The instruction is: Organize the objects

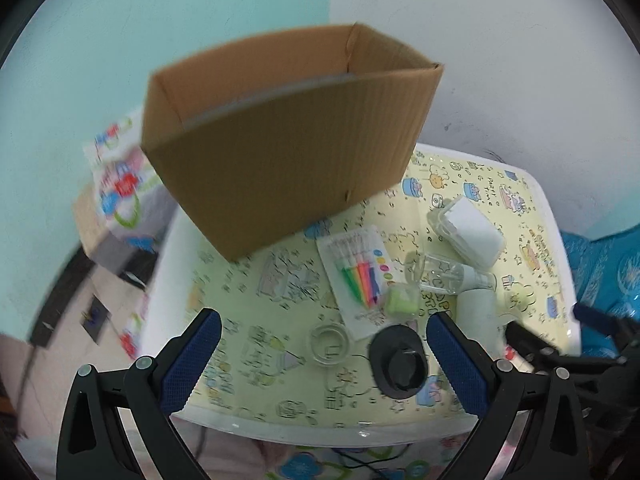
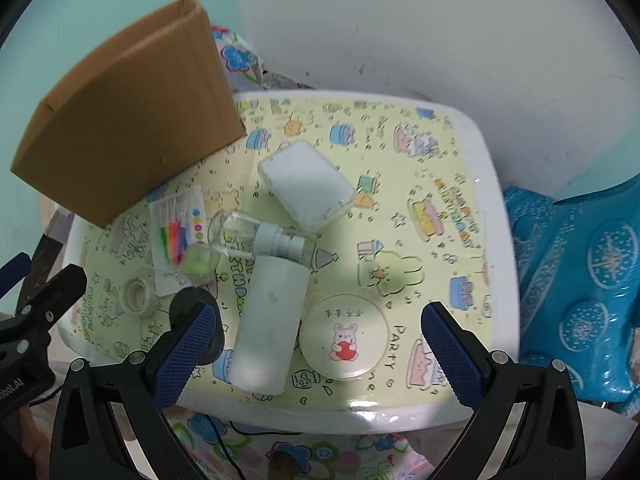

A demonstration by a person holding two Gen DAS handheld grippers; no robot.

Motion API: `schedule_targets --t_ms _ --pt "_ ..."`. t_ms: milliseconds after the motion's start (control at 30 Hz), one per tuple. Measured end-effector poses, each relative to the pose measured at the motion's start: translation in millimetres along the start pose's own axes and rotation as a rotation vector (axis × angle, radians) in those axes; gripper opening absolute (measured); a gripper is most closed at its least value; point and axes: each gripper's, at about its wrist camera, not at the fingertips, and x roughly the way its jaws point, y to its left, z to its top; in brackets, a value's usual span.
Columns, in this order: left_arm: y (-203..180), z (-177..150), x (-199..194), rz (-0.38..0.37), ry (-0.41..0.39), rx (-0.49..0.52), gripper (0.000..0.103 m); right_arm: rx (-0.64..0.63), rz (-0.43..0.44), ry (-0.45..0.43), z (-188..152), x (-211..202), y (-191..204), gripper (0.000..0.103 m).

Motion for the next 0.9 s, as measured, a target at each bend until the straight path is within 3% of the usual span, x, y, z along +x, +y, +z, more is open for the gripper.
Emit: schedule_targets --t_ms 67,233,533,733,833,867,900 --pt "2 -3 9 -0.001 0.018 -0.019 0.103 -0.003 0.010 0.028 0 10 3 0.103" --pt "-4 -12 24 0.082 0.038 0.038 0.103 -0.022 0.019 0.078 -3 34 12 0.103" --pt "-18 -19 36 0.124 0.050 0.120 0.103 -0.043 0.019 0.159 -8 65 22 0.094" --pt "-17 -19 44 0.133 0.070 0.111 0.103 -0.117 -0.026 0.143 -13 70 36 0.076" --pt "-15 -20 45 0.140 0.075 0.100 0.103 -0.158 -0.029 0.117 -18 67 44 0.061" --pt "-14 -20 46 0.137 0.077 0.096 0.103 -0.172 -0.033 0.111 -20 65 46 0.052" --pt "-14 -20 46 0.137 0.079 0.092 0.103 -0.187 -0.021 0.108 -22 64 49 0.050"
